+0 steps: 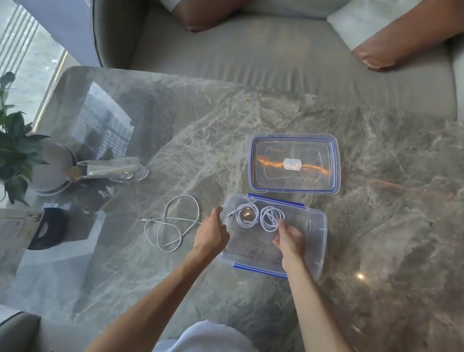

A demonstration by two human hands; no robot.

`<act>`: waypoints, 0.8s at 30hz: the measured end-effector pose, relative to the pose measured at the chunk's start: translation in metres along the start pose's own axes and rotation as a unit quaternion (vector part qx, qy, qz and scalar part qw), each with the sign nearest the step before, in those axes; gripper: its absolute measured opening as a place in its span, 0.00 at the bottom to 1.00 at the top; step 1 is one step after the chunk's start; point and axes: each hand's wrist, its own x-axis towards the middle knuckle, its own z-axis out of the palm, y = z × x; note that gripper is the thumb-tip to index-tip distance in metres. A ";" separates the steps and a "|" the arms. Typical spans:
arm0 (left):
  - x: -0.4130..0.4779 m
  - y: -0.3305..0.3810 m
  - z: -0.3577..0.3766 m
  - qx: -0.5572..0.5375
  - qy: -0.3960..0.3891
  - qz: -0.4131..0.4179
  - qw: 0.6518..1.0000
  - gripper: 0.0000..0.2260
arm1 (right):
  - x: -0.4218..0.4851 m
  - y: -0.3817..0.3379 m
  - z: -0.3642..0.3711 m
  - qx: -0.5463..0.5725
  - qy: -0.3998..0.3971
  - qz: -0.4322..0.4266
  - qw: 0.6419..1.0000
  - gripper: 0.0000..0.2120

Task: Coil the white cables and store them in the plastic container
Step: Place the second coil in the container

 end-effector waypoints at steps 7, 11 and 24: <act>0.002 -0.004 0.003 -0.014 0.001 0.001 1.000 0.23 | -0.006 -0.007 -0.004 0.064 -0.058 0.005 0.996 0.14; 0.000 -0.006 0.002 -0.032 -0.005 0.003 0.999 0.24 | -0.010 -0.009 -0.005 -0.013 -0.046 -0.026 0.999 0.11; -0.010 -0.047 -0.026 -0.097 0.082 0.004 0.992 0.12 | -0.054 -0.022 0.001 -0.197 0.089 -0.232 0.948 0.09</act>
